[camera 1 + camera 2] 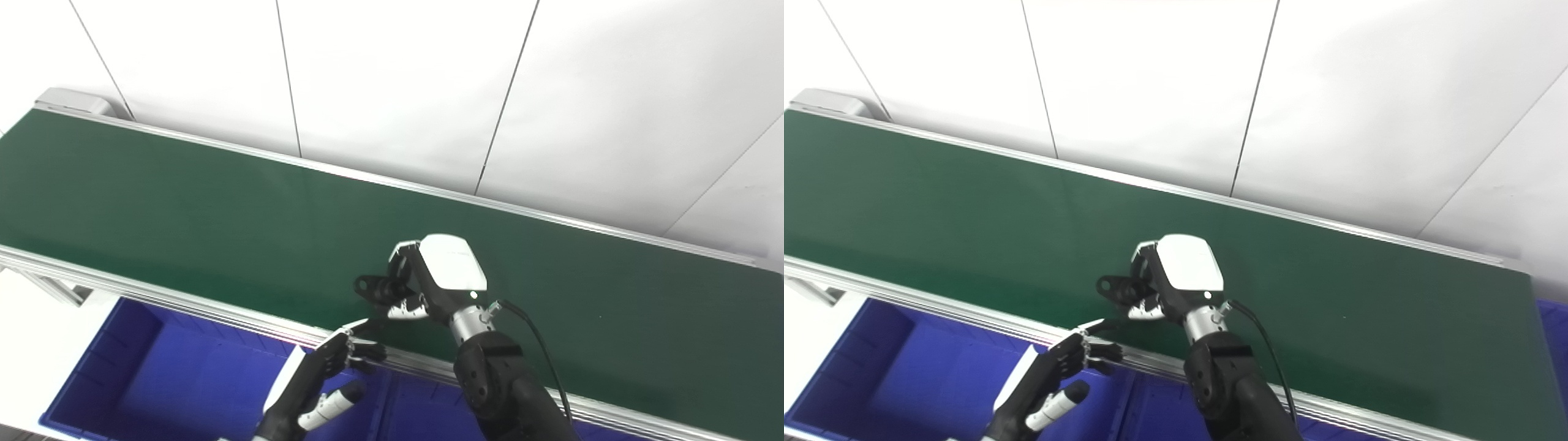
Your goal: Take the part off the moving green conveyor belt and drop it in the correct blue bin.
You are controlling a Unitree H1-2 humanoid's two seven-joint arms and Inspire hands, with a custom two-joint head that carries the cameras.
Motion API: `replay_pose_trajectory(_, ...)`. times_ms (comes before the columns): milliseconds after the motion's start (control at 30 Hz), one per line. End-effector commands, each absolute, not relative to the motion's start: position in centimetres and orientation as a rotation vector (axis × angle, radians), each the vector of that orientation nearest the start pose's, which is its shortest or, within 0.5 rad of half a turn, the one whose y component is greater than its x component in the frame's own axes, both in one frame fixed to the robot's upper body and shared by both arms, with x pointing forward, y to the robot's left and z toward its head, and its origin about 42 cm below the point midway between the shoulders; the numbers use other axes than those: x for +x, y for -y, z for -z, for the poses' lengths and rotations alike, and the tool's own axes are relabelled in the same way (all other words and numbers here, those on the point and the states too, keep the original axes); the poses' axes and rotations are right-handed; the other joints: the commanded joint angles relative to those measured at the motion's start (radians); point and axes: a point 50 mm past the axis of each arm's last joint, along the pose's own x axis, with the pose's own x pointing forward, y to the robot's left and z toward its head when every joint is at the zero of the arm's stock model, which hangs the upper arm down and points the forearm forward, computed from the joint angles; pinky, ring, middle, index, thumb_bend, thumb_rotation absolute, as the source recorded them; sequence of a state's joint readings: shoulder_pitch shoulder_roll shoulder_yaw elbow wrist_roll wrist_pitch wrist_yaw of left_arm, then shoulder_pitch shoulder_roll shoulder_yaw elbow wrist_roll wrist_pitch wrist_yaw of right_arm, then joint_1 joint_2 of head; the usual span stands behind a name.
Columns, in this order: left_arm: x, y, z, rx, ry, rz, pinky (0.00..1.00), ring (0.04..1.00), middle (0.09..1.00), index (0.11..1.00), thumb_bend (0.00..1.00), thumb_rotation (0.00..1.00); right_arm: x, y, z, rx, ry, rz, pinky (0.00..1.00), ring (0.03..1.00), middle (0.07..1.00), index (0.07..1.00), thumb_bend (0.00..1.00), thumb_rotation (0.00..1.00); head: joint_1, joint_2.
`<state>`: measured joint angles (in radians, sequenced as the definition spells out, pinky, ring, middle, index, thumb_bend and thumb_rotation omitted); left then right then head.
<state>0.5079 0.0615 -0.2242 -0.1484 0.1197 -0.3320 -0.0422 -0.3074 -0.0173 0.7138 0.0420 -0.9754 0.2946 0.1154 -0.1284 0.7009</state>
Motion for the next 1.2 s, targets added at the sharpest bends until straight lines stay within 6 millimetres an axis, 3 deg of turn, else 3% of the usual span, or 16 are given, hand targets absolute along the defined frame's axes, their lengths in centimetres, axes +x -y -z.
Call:
replay_pose_trajectory(0, 10.3, -19.2, -7.1, 0.084, 0.012, 0.185, 0.61, 0.693, 0.690, 0.834, 0.72, 0.88, 30.5, 0.8, -17.6, -1.143, 0.371, -0.512, 0.12, 0.176, 0.469, 0.480, 0.53, 0.00, -0.005, 0.002)
replay_pose_trajectory(100, 10.1, -20.0, -7.3, 0.074, 0.010, 0.181, 0.63, 0.701, 0.714, 0.858, 0.76, 0.92, 29.3, 0.9, -19.2, -1.162, 0.385, -0.513, 0.11, 0.168, 0.469, 0.483, 0.53, 0.00, -0.072, 0.016)
replay_pose_trajectory(233, 9.8, -20.9, -7.7, 0.066, 0.011, 0.172, 0.63, 0.692, 0.724, 0.891, 0.77, 0.97, 27.4, 2.3, -19.9, -1.177, 0.360, -0.509, 0.11, 0.169, 0.470, 0.484, 0.53, 0.00, -0.139, 0.041)
replay_pose_trajectory(467, 9.8, -22.7, -8.7, 0.028, 0.000, 0.168, 0.69, 0.701, 0.740, 0.910, 0.77, 1.00, 21.5, 5.1, -19.3, -1.224, 0.255, -0.556, 0.09, 0.148, 0.469, 0.483, 0.53, 0.00, -0.238, 0.096)
replay_pose_trajectory(600, 9.7, -23.7, -9.3, 0.006, -0.012, 0.176, 0.76, 0.758, 0.774, 0.930, 0.76, 1.00, 17.9, 6.5, -18.3, -1.212, 0.151, -0.565, 0.10, 0.161, 0.469, 0.485, 0.53, 0.00, -0.261, 0.119)
replay_pose_trajectory(767, 9.7, -24.9, -9.9, 0.003, -0.030, 0.177, 0.78, 0.778, 0.792, 0.932, 0.77, 1.00, 14.6, 7.3, -17.2, -1.197, 0.045, -0.535, 0.09, 0.149, 0.469, 0.484, 0.53, 0.00, -0.287, 0.151)
replay_pose_trajectory(933, 9.8, -25.7, -10.3, 0.010, -0.042, 0.179, 0.79, 0.786, 0.792, 0.930, 0.76, 1.00, 12.9, 8.0, -16.7, -1.204, -0.031, -0.523, 0.11, 0.176, 0.470, 0.484, 0.53, 0.00, -0.295, 0.167)
replay_pose_trajectory(1167, 9.7, -25.9, -11.0, 0.015, -0.053, 0.173, 0.76, 0.780, 0.788, 0.922, 0.76, 0.98, 12.5, 9.4, -16.8, -1.202, -0.065, -0.498, 0.12, 0.183, 0.470, 0.484, 0.53, 0.00, -0.291, 0.206)
